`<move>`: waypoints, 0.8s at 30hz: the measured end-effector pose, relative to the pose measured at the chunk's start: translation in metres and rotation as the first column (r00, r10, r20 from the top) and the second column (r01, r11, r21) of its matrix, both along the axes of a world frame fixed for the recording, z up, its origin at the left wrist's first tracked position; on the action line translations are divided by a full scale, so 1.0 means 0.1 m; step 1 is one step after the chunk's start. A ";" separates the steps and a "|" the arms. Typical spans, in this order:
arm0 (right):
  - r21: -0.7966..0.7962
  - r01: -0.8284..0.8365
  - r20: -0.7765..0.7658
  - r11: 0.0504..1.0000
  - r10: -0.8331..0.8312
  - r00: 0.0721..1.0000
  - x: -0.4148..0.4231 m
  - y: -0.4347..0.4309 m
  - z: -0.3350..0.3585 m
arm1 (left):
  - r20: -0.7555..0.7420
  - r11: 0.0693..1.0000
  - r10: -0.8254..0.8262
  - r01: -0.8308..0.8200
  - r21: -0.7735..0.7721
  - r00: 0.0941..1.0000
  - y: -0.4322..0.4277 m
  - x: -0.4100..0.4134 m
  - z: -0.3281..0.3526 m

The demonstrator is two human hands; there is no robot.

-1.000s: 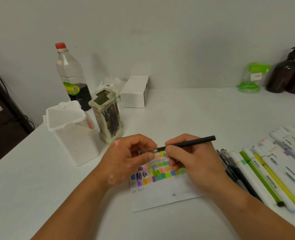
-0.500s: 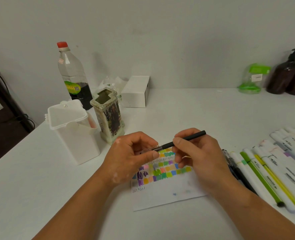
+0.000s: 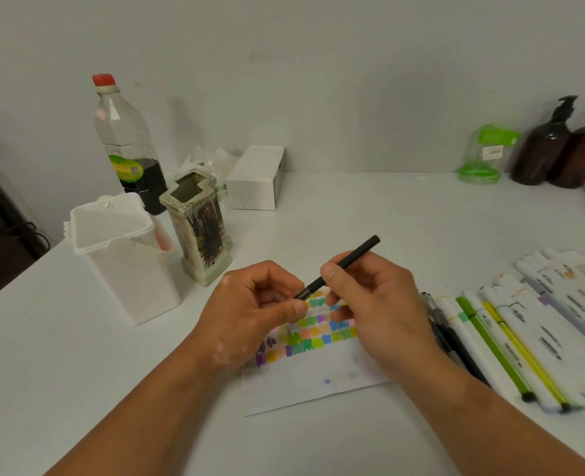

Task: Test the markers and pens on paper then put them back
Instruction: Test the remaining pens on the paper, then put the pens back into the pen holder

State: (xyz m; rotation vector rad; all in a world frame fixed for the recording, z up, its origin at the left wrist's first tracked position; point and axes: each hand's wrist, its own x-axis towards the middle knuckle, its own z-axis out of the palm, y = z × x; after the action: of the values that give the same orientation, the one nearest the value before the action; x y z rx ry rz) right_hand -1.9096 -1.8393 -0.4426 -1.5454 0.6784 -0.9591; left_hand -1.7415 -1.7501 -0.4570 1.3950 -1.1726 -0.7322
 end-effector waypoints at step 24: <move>-0.548 -0.058 -0.759 0.835 -0.467 0.454 -1.00 -0.48 -0.04 | 0.793 0.988 -0.107 -0.027 0.154 0.600 0.29 -0.01 -0.26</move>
State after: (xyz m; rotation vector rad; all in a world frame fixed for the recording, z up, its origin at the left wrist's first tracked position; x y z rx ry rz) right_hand -2.0096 -1.8870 -0.4466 -2.5258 1.4792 -0.4273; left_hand -1.7429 -1.7215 -0.4829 1.9215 -1.8806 -0.1716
